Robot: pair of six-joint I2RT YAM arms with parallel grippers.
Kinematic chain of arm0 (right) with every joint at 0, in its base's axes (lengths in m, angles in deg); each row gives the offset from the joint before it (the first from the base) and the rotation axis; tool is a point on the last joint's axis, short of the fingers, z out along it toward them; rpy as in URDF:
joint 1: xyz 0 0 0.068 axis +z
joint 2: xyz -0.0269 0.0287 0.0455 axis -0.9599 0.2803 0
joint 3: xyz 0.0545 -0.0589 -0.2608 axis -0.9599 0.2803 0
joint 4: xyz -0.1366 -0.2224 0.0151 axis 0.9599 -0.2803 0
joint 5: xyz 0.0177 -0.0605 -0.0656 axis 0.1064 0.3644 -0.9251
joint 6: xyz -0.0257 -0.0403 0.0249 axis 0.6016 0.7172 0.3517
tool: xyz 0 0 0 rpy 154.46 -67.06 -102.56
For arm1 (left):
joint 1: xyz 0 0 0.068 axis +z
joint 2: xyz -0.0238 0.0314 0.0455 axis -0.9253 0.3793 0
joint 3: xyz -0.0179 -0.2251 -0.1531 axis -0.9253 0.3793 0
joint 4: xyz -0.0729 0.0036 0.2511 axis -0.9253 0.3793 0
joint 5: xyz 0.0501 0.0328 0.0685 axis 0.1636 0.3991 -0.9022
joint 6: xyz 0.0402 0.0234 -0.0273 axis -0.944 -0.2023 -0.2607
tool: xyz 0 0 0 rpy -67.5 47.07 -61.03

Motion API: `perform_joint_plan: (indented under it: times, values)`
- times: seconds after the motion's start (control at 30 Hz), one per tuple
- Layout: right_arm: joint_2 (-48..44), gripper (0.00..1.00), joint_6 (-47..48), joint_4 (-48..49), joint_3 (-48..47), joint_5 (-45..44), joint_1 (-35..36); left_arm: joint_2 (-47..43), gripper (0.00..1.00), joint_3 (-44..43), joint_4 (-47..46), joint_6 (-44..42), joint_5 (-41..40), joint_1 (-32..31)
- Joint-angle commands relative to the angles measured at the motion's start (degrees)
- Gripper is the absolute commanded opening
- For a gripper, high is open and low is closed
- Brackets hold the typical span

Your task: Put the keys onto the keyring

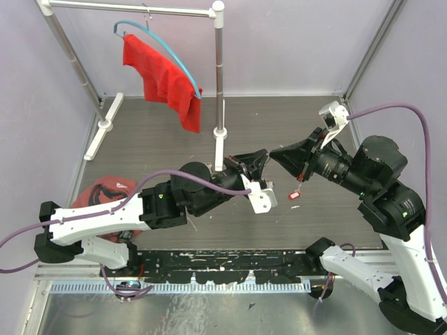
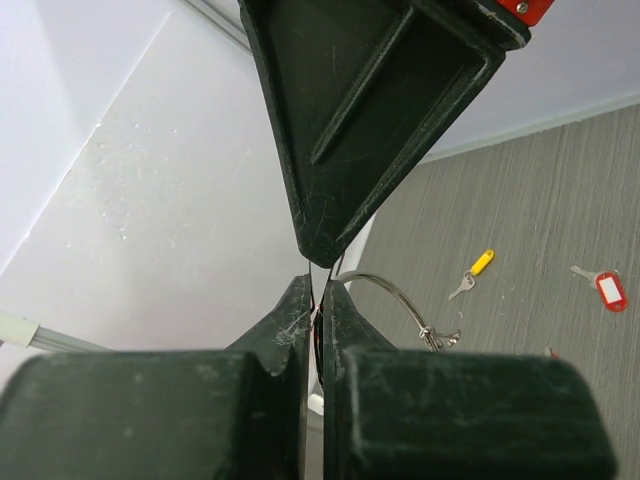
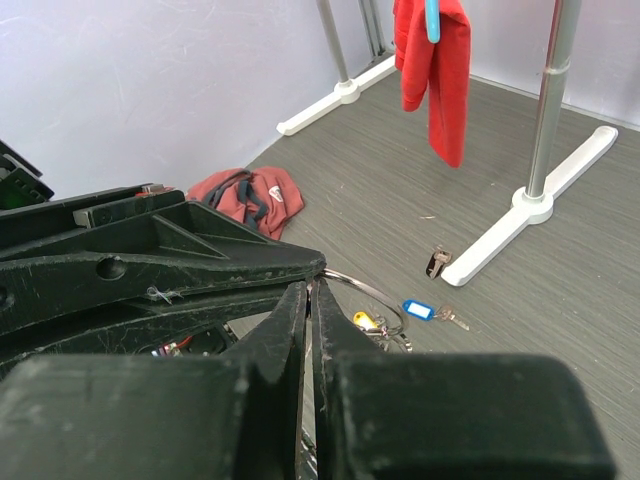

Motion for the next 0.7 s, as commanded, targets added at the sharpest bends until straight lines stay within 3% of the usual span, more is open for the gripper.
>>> perform_joint_plan:
  times: [0.0, 0.2, 0.67]
  values:
    - [-1.04, 0.01, 0.25, 4.15, -0.71, -0.19, -0.17, -0.93, 0.07, -2.35, -0.46, -0.08, -0.37, -0.08]
    - [-1.27, 0.01, 0.69, 3.88, -0.87, -1.32, -0.13, -0.83, 0.0, -2.52, 0.37, -0.66, -0.74, -0.09]
    - [0.69, 0.01, 4.95, 0.63, -3.78, -0.21, -0.17, -2.07, 0.05, -3.17, 6.49, -1.33, 4.18, -0.09]
